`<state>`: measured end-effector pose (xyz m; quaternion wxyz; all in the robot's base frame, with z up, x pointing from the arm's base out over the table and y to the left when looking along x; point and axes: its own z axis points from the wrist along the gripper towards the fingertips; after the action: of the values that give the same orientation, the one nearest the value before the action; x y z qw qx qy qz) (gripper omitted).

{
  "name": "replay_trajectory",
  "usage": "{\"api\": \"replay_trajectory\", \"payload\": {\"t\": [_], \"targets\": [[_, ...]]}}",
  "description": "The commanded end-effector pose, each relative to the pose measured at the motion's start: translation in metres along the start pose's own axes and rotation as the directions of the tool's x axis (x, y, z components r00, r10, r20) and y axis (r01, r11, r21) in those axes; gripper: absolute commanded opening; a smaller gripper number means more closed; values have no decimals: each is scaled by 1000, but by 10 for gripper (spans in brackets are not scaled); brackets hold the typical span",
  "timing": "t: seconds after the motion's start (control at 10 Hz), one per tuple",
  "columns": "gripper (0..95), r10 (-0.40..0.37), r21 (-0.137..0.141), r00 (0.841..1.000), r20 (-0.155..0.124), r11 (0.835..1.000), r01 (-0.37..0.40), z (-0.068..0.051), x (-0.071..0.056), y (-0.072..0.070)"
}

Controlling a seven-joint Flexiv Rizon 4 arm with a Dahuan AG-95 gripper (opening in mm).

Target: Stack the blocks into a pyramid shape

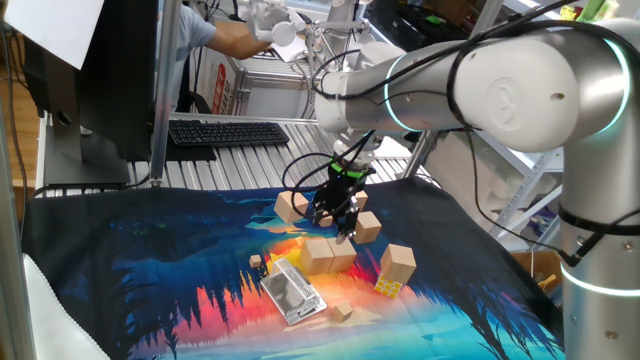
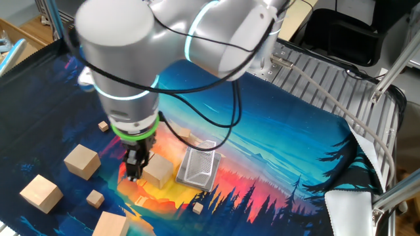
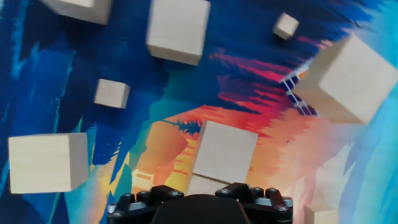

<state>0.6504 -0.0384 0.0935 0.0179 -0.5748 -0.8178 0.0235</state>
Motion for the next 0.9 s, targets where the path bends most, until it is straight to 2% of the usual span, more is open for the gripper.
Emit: {"api": "replay_trajectory", "payload": {"t": [0.1, 0.3, 0.4, 0.5, 0.7, 0.8, 0.9], "targets": [[760, -58, 7, 998, 4, 998, 58, -8, -17, 10], [760, -34, 11, 999, 17, 999, 33, -13, -27, 14], [760, -33, 18, 999, 34, 999, 33, -16, -35, 16], [760, -35, 17, 999, 32, 999, 34, -18, -40, 17], [760, -72, 18, 997, 30, 997, 71, -22, -52, 19], [760, -101, 19, 994, 49, 995, 100, -21, -57, 20], [760, -119, 21, 992, 50, 993, 118, -20, -59, 19]]}}
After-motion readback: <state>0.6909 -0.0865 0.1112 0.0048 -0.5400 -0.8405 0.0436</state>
